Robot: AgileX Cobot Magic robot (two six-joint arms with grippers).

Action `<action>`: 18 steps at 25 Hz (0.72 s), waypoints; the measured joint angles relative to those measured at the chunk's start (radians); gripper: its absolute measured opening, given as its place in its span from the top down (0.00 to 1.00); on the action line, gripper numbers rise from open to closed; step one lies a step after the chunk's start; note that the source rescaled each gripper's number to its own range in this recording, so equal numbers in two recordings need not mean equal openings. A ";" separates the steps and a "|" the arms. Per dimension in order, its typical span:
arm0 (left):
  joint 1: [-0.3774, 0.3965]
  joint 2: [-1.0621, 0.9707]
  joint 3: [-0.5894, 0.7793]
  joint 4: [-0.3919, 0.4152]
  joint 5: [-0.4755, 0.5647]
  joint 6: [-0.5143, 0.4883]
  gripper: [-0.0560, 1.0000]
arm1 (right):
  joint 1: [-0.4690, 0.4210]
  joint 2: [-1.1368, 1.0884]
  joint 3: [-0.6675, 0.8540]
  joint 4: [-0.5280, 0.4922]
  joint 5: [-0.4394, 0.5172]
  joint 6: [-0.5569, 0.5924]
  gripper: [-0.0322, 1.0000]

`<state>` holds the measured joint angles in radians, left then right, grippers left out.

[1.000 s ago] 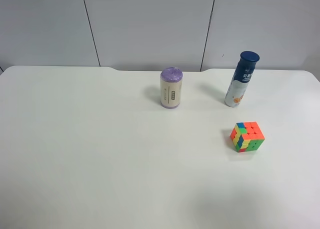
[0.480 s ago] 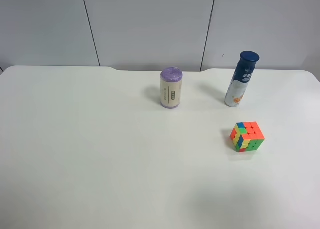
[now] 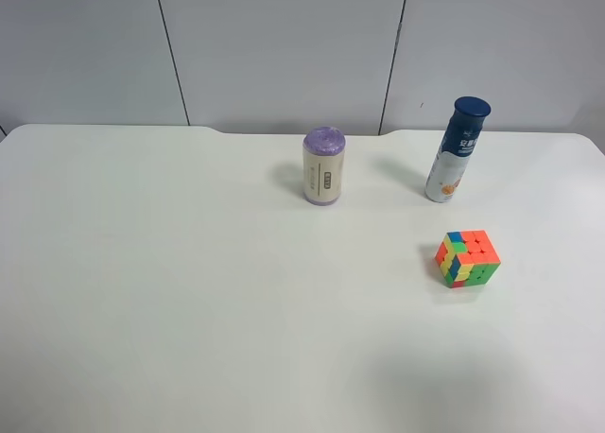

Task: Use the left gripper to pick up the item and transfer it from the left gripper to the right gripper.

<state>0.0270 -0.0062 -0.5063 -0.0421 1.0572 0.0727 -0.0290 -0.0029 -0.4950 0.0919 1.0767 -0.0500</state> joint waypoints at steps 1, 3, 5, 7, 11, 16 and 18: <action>0.000 0.000 0.000 0.000 0.000 0.000 0.00 | -0.002 0.000 0.000 0.000 0.000 0.000 0.00; 0.000 0.000 0.000 0.000 0.000 0.000 0.00 | -0.002 0.000 0.000 0.000 0.000 0.000 0.00; 0.000 0.000 0.000 0.000 0.000 0.000 0.00 | -0.002 0.000 0.000 0.000 0.000 0.000 0.00; 0.000 0.000 0.000 0.000 0.000 0.000 0.00 | -0.002 0.000 0.000 0.000 0.000 0.000 0.00; 0.000 0.000 0.000 0.000 0.000 0.000 0.00 | -0.002 0.000 0.000 0.000 0.000 0.001 0.00; 0.000 0.000 0.000 0.000 0.000 0.000 0.00 | -0.002 0.000 0.000 0.000 0.000 0.001 0.00; 0.000 0.000 0.000 0.000 0.000 0.000 0.00 | -0.002 0.000 0.000 0.000 0.000 0.001 0.00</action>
<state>0.0270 -0.0062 -0.5063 -0.0421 1.0572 0.0727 -0.0315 -0.0029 -0.4950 0.0919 1.0767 -0.0488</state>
